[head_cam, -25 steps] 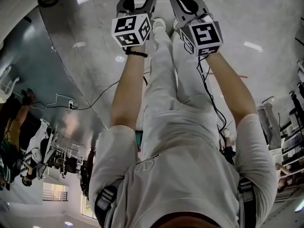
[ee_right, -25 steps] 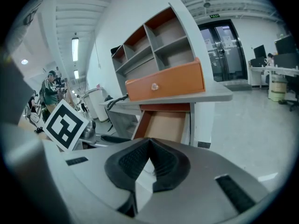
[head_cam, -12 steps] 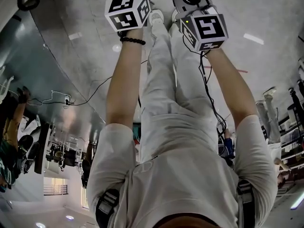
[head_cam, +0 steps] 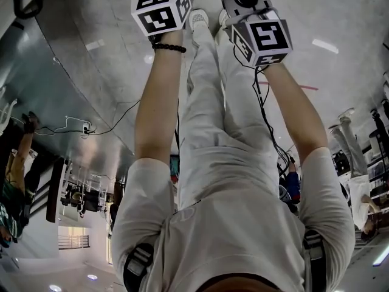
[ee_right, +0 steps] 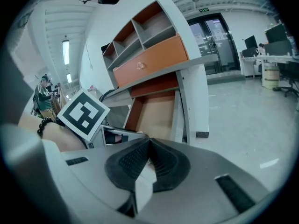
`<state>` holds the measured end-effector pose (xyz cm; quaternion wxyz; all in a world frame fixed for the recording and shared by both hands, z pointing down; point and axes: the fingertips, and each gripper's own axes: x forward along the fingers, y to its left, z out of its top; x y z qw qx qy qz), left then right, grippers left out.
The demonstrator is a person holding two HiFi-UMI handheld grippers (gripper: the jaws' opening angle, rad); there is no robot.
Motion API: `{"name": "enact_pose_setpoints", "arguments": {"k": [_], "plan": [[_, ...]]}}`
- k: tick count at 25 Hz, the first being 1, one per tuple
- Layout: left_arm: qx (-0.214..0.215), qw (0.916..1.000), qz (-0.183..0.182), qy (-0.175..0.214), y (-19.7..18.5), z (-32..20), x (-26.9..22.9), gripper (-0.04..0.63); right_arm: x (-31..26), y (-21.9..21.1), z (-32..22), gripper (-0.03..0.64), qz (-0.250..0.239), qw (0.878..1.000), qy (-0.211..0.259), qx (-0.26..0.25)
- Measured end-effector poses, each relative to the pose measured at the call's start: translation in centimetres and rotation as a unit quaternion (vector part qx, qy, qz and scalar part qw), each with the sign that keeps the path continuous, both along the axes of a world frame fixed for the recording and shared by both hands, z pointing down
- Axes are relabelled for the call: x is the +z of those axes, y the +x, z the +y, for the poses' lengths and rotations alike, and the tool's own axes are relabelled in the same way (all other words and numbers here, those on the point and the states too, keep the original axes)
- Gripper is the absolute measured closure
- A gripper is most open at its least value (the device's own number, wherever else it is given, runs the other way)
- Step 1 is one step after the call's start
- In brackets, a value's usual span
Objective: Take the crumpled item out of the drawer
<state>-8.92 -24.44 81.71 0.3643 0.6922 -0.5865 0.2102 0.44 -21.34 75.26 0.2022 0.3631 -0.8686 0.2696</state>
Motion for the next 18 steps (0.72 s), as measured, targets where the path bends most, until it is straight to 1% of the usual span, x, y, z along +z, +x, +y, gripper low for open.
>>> {"name": "enact_pose_setpoints", "arguments": {"k": [1, 3, 5, 6, 8, 10, 14, 18], "plan": [[0.001, 1.0, -0.005, -0.001, 0.0, 0.0, 0.0, 0.316, 0.0, 0.1, 0.0, 0.617, 0.0, 1.0, 0.0, 0.0], [0.003, 0.9999, -0.01, -0.004, 0.0, -0.1, 0.1, 0.322, 0.0, 0.1, 0.1, 0.615, -0.001, 1.0, 0.001, -0.001], [0.007, 0.9997, -0.016, -0.016, 0.0, -0.1, 0.4, 0.328, 0.2, 0.1, 0.1, 0.617, -0.001, 1.0, 0.0, 0.0], [0.009, 0.9994, -0.021, -0.024, -0.2, -0.1, 0.6, 0.344, 0.2, 0.0, 0.2, 0.615, -0.001, 1.0, -0.001, 0.001], [0.009, 0.9985, -0.036, -0.04, -0.8, 0.0, 1.1, 0.397, 0.4, -0.3, 0.2, 0.616, -0.002, 1.0, -0.003, 0.002], [0.007, 0.9976, -0.051, -0.047, -1.2, 0.2, 1.3, 0.45, 0.4, -0.5, 0.3, 0.615, -0.003, 1.0, -0.003, 0.0], [0.007, 0.9967, -0.069, -0.043, -1.2, -0.1, 0.7, 0.502, 0.5, -0.1, 0.7, 0.616, -0.002, 1.0, -0.005, -0.002], [0.005, 0.9968, -0.068, -0.043, -1.5, -0.2, 0.6, 0.531, 0.5, -0.1, 0.9, 0.616, -0.004, 1.0, -0.008, 0.003]]}}
